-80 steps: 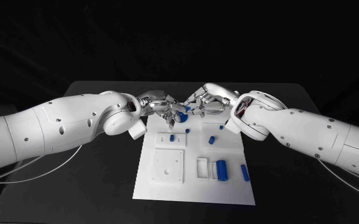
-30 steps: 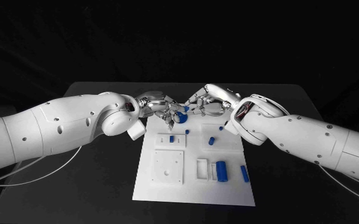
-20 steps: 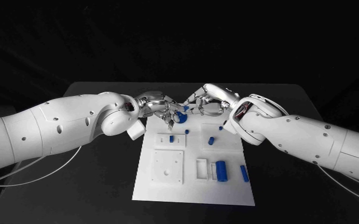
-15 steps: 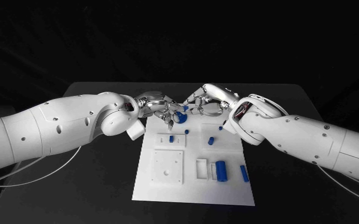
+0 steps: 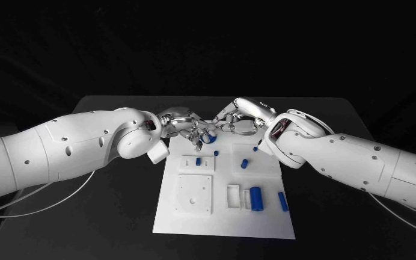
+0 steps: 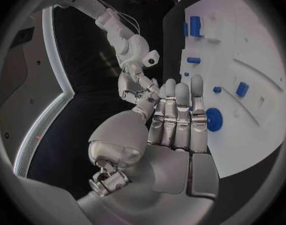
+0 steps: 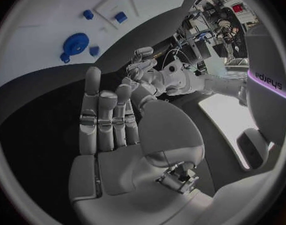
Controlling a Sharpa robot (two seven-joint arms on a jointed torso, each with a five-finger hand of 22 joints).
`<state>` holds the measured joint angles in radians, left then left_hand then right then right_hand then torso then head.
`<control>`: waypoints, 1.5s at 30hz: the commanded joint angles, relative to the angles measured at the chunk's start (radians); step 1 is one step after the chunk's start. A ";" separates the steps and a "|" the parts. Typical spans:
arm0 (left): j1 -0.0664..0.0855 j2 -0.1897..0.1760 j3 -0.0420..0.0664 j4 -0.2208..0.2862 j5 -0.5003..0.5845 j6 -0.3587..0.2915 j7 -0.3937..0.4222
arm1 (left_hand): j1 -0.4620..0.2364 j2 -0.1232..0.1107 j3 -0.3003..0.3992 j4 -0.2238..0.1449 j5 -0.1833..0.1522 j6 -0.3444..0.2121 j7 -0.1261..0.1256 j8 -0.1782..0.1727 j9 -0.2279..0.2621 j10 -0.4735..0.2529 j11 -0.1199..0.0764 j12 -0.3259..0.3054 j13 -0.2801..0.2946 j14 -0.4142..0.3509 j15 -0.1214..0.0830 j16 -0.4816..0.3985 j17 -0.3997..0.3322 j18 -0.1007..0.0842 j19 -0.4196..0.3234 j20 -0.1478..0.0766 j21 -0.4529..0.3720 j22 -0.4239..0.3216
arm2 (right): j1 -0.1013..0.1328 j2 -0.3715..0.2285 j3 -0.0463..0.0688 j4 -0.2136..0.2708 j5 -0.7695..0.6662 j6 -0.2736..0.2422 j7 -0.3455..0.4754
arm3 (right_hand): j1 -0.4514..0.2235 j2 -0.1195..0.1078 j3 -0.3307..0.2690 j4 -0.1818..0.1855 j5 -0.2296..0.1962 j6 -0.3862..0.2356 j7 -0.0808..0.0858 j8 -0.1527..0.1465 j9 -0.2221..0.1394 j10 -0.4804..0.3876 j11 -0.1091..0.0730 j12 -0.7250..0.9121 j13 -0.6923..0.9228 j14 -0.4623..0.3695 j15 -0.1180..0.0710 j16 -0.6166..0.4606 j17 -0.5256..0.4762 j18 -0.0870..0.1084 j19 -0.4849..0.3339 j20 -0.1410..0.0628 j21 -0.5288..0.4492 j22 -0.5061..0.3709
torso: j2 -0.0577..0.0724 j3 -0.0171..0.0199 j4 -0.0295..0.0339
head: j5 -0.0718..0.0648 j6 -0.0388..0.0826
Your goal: Assemble the parts on the task board
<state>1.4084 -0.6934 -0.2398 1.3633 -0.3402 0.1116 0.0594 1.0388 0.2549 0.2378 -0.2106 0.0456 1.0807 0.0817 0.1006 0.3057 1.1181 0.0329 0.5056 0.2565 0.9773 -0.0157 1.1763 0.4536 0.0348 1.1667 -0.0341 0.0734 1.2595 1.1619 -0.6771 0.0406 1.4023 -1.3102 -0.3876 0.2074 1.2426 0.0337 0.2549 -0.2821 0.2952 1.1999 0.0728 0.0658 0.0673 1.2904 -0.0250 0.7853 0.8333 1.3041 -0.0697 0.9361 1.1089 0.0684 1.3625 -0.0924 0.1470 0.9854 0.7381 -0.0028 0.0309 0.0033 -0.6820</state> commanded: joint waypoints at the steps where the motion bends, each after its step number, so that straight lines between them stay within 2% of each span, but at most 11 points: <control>1: 0.001 0.001 0.001 0.003 0.010 0.033 0.023 | -0.022 -0.013 -0.021 0.012 0.003 -0.005 -0.003 -0.007 -0.003 -0.002 0.001 -0.007 -0.002 -0.005 0.005 -0.007 -0.002 -0.012 -0.005 0.001 -0.006 -0.003 | -0.001 0.001 0.001 0.000 -0.019 0.006 -0.002 | -0.004 -0.006 0.010 0.001 -0.004 0.004 -0.001 -0.003 -0.001 0.000 -0.003 -0.007 0.000 0.004 -0.004 -0.003 0.000 0.001 -0.007 0.001 0.007 0.005 | 0.001 -0.0003 0.0001 | 0.000 0.000; 4: 0.001 0.001 0.001 0.003 0.011 0.033 0.020 | -0.042 -0.030 -0.049 0.032 0.003 -0.004 -0.003 -0.010 -0.007 -0.003 0.001 -0.009 -0.002 -0.006 0.006 -0.010 -0.003 -0.013 -0.005 0.002 -0.006 -0.008 | -0.001 0.002 0.001 0.000 -0.020 0.006 -0.002 | -0.004 -0.006 0.010 0.001 -0.004 0.004 -0.001 -0.003 -0.001 0.000 -0.003 -0.007 0.000 0.004 -0.004 -0.003 0.000 0.001 -0.007 0.001 0.007 0.005 | 0.000 0.0002 -0.0001 | 0.000 -0.001; 10: 0.001 0.002 0.001 0.004 0.011 0.034 0.017 | -0.019 -0.018 -0.076 0.056 0.002 0.005 -0.003 -0.022 -0.025 -0.002 0.001 -0.016 -0.002 -0.005 0.005 -0.014 -0.005 -0.015 -0.004 0.001 -0.005 -0.035 | -0.001 0.003 0.001 0.002 -0.018 0.010 -0.002 | -0.006 -0.007 0.011 0.001 -0.006 0.004 -0.001 -0.003 -0.001 0.000 -0.003 -0.007 0.000 0.002 -0.004 -0.005 -0.001 0.001 -0.007 0.002 0.006 0.007 | 0.001 0.0002 0.0001 | -0.001 0.000; 17: 0.001 -0.002 0.001 0.000 0.011 0.023 0.015 | -0.011 -0.012 -0.078 0.053 0.003 0.008 -0.002 -0.024 -0.035 0.001 0.001 -0.021 -0.002 -0.004 0.005 -0.016 -0.004 -0.015 -0.002 0.001 -0.004 -0.050 | -0.001 0.001 0.001 0.000 -0.014 0.011 -0.004 | -0.003 -0.007 0.014 0.000 -0.009 0.005 -0.001 -0.003 -0.001 0.000 -0.003 -0.007 0.001 0.003 -0.004 -0.004 0.000 0.001 -0.007 0.001 0.005 0.009 | 0.000 0.0003 0.0006 | -0.004 0.000; 27: 0.001 -0.016 0.001 -0.018 0.004 -0.008 0.006 | 0.020 -0.043 -0.087 0.024 0.003 0.004 0.002 -0.024 -0.037 0.007 0.003 -0.018 0.001 0.003 0.007 -0.012 -0.003 -0.012 0.006 0.001 0.000 -0.049 | -0.001 -0.005 0.001 -0.036 -0.014 0.002 -0.052 | -0.026 -0.026 -0.029 0.012 0.015 -0.001 -0.005 -0.003 -0.001 0.001 -0.004 -0.003 0.005 0.005 -0.002 -0.003 0.000 -0.003 -0.002 0.004 -0.002 0.004 | 0.000 -0.0005 0.0004 | -0.001 -0.001; 29: 0.001 -0.019 0.001 -0.024 -0.001 -0.015 0.003 | 0.038 -0.056 -0.089 0.010 0.003 0.004 0.002 -0.023 -0.036 0.009 0.001 -0.015 0.003 0.006 0.007 -0.010 -0.002 -0.011 0.008 0.000 0.001 -0.048 | -0.001 -0.005 0.001 -0.038 -0.027 0.008 -0.084 | -0.039 -0.028 -0.056 0.023 0.009 -0.003 -0.008 -0.003 -0.001 0.002 -0.004 -0.002 0.006 0.006 -0.001 -0.001 0.001 -0.006 0.003 0.006 -0.008 -0.004 | 0.000 -0.0009 0.0006 | 0.000 0.000; 33: 0.002 -0.024 0.001 -0.036 -0.010 -0.037 0.001 | 0.087 -0.091 -0.097 -0.021 0.003 -0.011 0.007 -0.029 -0.040 0.005 0.001 -0.011 0.006 0.009 0.007 -0.008 -0.002 -0.009 0.012 0.000 0.003 -0.045 | 0.000 -0.002 0.002 -0.036 -0.067 0.042 -0.161 | -0.051 -0.026 -0.115 0.046 -0.050 -0.018 -0.007 -0.003 -0.001 0.007 -0.004 0.005 0.010 0.012 -0.001 0.010 0.007 -0.010 0.017 0.007 -0.020 -0.028 | -0.001 -0.0004 0.0013 | 0.002 0.000; 36: 0.002 -0.030 0.002 -0.047 -0.020 -0.068 0.004 | 0.129 -0.130 -0.112 -0.041 0.002 -0.007 0.011 -0.024 -0.047 0.001 0.001 -0.017 0.003 0.013 0.006 -0.009 -0.003 -0.006 0.017 0.000 0.006 -0.040 | 0.000 0.006 0.003 -0.032 -0.113 0.083 -0.253 | -0.040 -0.017 -0.166 0.061 -0.059 -0.017 -0.009 -0.003 -0.001 0.027 -0.005 0.085 0.077 0.035 -0.003 0.080 0.053 -0.012 0.046 0.003 -0.023 -0.048 | -0.001 -0.0006 0.0022 | 0.004 0.001; 39: 0.003 -0.034 0.002 -0.053 -0.027 -0.092 0.006 | 0.140 -0.156 -0.134 -0.035 0.002 0.003 0.009 -0.024 -0.054 0.021 -0.002 -0.017 0.001 0.023 0.004 -0.007 -0.003 -0.004 0.022 -0.001 0.009 -0.036 | 0.000 0.014 0.004 -0.029 -0.138 0.115 -0.316 | -0.038 -0.013 -0.177 0.067 -0.063 -0.014 -0.011 -0.003 -0.001 0.042 -0.007 0.125 0.111 0.050 -0.006 0.111 0.072 -0.011 0.058 0.000 -0.017 -0.049 | 0.000 -0.0015 0.0034 | 0.007 -0.001; 42: 0.003 -0.038 0.002 -0.058 -0.038 -0.122 0.008 | 0.133 -0.203 -0.182 -0.018 0.002 0.023 -0.001 -0.023 -0.061 0.062 -0.013 0.000 0.006 0.039 -0.002 0.000 -0.001 -0.003 0.032 -0.004 0.014 -0.031 | 0.001 0.024 0.005 -0.024 -0.154 0.157 -0.384 | -0.038 -0.010 -0.173 0.073 -0.078 -0.008 -0.014 -0.003 0.000 0.054 -0.009 0.149 0.131 0.061 -0.009 0.128 0.081 -0.010 0.066 -0.002 -0.011 -0.047 | 0.000 -0.0023 0.0044 | 0.011 0.000; 45: 0.003 -0.041 0.002 -0.059 -0.045 -0.141 0.010 | 0.164 -0.214 -0.217 0.006 0.002 0.074 -0.016 -0.025 -0.067 0.096 -0.027 0.018 0.017 0.055 -0.013 0.004 0.000 -0.006 0.043 -0.014 0.020 -0.022 | 0.003 0.036 0.005 -0.020 -0.156 0.189 -0.437 | -0.039 -0.008 -0.160 0.080 -0.095 0.004 -0.019 -0.004 0.000 0.061 -0.012 0.160 0.142 0.068 -0.012 0.135 0.085 -0.011 0.070 -0.005 -0.007 -0.046 | 0.000 -0.0035 0.0043 | 0.015 0.000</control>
<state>1.4104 -0.7348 -0.2385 1.3034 -0.3614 0.0245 0.0571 1.1954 0.0394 0.0290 -0.2078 0.0460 1.1482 0.0676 0.0804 0.2405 1.2089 0.0085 0.5209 0.2719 1.0253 -0.0315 1.1765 0.4519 0.0374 1.2040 -0.0495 0.0906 1.2360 1.1633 -0.6453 0.0450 1.3790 -1.4204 -0.2785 -0.1037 1.2045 0.0145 0.0916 -0.2025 0.2029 1.1990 0.0520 0.0658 0.0665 1.3442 -0.0360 0.9433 0.9730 1.3667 -0.0817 1.0686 1.1922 0.0685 1.4277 -0.0964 0.1368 0.9377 0.7377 -0.0049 0.0348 0.0143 -0.6822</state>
